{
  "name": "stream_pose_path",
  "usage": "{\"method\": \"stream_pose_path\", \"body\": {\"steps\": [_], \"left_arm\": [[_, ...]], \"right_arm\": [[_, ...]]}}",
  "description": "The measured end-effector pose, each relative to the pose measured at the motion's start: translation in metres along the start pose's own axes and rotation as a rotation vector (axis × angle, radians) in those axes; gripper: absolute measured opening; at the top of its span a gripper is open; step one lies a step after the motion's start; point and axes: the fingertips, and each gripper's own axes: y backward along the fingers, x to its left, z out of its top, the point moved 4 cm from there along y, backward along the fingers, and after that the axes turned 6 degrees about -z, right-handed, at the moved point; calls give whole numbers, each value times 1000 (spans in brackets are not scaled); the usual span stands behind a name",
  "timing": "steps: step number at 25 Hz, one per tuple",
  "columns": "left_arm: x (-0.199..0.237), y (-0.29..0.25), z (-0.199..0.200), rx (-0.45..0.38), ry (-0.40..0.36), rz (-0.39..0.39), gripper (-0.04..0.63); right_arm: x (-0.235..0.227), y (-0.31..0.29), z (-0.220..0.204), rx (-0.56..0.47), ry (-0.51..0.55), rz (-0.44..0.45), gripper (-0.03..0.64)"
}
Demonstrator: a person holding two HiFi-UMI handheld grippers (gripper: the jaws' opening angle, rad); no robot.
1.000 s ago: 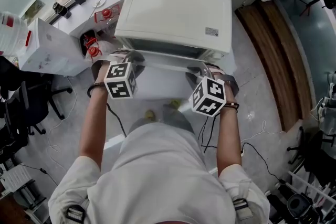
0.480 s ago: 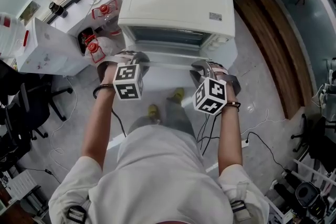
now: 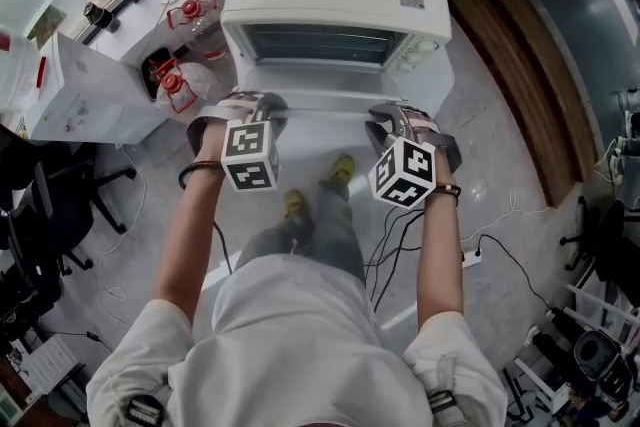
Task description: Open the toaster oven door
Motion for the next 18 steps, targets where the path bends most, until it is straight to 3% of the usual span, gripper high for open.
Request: {"method": "stream_pose_path", "body": {"steps": [18], "left_arm": [[-44, -29, -4, 48, -12, 122, 69]], "right_arm": [[46, -11, -17, -12, 35, -26, 80]]}}
